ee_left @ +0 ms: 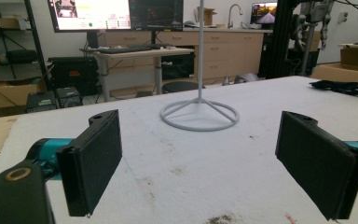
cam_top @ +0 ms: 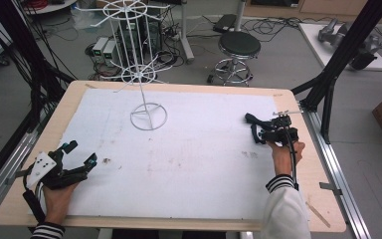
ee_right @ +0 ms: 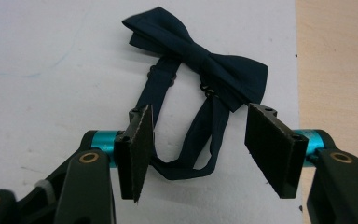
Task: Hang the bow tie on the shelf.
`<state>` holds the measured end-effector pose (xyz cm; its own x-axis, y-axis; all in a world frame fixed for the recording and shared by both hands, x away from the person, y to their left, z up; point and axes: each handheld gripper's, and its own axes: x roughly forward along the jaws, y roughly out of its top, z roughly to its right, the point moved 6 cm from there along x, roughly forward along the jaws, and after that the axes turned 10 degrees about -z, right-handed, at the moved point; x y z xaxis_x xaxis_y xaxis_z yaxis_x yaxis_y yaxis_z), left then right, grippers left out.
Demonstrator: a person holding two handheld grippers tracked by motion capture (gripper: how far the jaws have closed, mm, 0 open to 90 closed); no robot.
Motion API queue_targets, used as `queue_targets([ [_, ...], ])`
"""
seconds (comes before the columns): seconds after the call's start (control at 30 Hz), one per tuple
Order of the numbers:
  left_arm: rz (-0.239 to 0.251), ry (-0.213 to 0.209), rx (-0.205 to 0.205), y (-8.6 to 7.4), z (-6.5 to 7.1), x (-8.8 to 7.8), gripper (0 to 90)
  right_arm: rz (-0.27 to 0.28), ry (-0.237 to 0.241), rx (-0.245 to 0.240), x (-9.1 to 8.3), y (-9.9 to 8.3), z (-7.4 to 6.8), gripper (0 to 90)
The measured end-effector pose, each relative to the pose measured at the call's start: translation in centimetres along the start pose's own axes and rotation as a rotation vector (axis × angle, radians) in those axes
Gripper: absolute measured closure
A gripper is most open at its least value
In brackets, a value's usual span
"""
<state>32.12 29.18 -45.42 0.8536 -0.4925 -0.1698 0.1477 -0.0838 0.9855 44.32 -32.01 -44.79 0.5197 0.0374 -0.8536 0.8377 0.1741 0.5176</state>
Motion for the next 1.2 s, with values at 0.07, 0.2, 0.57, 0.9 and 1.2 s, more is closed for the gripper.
queue_targets([
  [0.07,-0.001,0.001,0.001,0.0,0.0,0.0,14.9,-0.007,-0.003,-0.006,0.2,0.0,0.0,41.4],
  [0.2,0.000,0.001,0.002,0.0,0.0,0.0,14.9,-0.023,-0.042,-0.005,0.6,0.0,0.1,44.5],
  [0.57,0.002,0.001,0.001,0.0,0.0,0.0,14.9,-0.067,-0.069,-0.016,1.4,-0.1,0.0,48.1],
  [0.9,0.002,0.000,0.001,0.0,0.0,0.0,14.9,-0.128,-0.096,-0.047,1.7,-0.6,0.0,55.1],
  [1.2,0.002,0.001,0.002,0.0,0.0,0.0,15.0,-0.157,-0.096,-0.045,1.8,-0.9,0.1,62.0],
])
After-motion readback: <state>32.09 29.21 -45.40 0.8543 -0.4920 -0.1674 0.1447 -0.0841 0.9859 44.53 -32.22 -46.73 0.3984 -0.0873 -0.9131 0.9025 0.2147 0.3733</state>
